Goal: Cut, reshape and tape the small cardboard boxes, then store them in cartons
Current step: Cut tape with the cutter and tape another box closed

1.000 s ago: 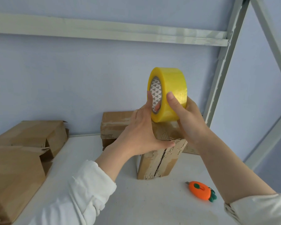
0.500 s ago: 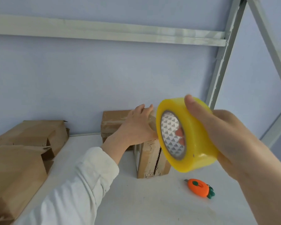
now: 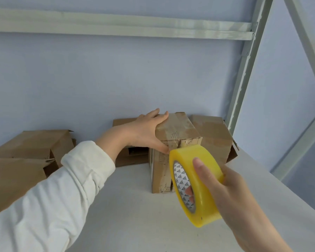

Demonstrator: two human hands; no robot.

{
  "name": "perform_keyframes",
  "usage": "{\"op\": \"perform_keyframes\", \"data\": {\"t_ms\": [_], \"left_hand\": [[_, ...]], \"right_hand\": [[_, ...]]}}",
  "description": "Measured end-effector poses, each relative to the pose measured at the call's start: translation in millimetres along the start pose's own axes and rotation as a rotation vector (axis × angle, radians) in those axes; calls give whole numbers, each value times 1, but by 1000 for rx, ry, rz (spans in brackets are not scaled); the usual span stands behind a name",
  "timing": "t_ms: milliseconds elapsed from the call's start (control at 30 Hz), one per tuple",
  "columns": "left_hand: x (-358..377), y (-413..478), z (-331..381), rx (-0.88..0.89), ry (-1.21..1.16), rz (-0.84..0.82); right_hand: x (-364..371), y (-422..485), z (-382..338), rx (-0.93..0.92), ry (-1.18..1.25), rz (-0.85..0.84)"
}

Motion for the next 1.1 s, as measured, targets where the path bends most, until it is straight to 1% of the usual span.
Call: {"op": "perform_keyframes", "data": {"t_ms": [67,100,133,200,267,333,400,467,533,567,667,700,800,833,867,967,1000,1033,1100], "left_hand": [[-2,-1,0,34,-73,73],[-3,-1,-2,34,-137,77],[-5,-2,-4,24,-226,54],[-4,-7,-7,8,-422,-58],[-2,-15,-6,8,-550,-155],[1,-21,-10,-25,-634,-153],[4,-22,-15,-65,-684,-59],[8,-22,-16,-94,-726,137],[17,-20,-15,-85,-836,342],[22,-19,-14,-76,-908,404],[30,-14,-13,-57,-1065,494],[30,-12,-12,-52,-1066,514],[23,-11,-7,-24,-1014,567],[24,-9,-10,-25,-1010,562],[27,-8,-13,-41,-1005,518],[54,-1,-23,-162,-921,243],[63,-2,-28,-207,-929,191],[70,-5,-30,-237,-969,176],[80,-7,-31,-263,-1076,194]], "right_hand": [[0,0,-5,-34,-6,-29],[-2,1,-10,-62,1,-43],[-6,2,-19,-86,17,-46],[-12,4,-44,-163,61,-72],[-13,9,-65,-243,83,-146],[-7,14,-70,-278,84,-265],[-3,23,-64,-280,82,-286],[-3,33,-58,-295,144,-220],[-6,43,-51,-340,185,-163],[-4,46,-46,-361,191,-162],[1,51,-28,-440,184,-148],[1,54,-22,-455,225,-112],[0,56,-27,-423,367,9],[2,57,-31,-412,374,32],[6,56,-35,-387,361,47],[19,61,-32,-304,251,-28],[25,62,-27,-257,230,-75],[29,64,-21,-235,219,-121],[33,64,-13,-213,218,-163]]}}
Point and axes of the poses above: each hand's wrist, its own y-axis towards the middle knuckle, its own x-axis out of the palm, z = x × y, the point moved 5 cm from there along y, towards the middle knuckle, and after that the axes turned 9 degrees about -x, right-handed, at the moved point
